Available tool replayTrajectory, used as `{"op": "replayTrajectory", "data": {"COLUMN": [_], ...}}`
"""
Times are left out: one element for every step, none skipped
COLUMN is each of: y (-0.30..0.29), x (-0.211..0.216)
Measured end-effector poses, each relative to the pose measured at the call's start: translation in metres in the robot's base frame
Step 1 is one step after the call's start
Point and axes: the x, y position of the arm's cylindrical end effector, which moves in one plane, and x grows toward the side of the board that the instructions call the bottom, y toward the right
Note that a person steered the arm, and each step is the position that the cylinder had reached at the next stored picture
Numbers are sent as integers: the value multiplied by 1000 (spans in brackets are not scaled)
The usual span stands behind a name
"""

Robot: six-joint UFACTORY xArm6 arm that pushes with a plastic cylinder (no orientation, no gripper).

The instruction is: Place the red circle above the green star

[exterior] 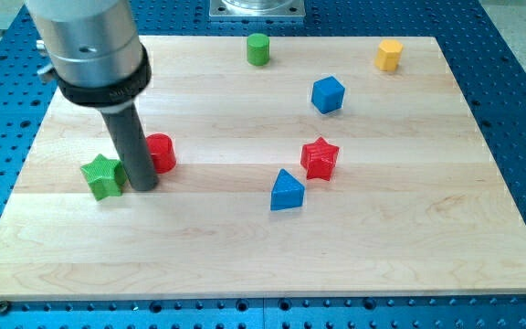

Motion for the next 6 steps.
{"op": "replayTrajectory", "data": {"y": [27,-7,-6,31,8,-45], "x": [-1,-32,-42,-68,-86,-83]}}
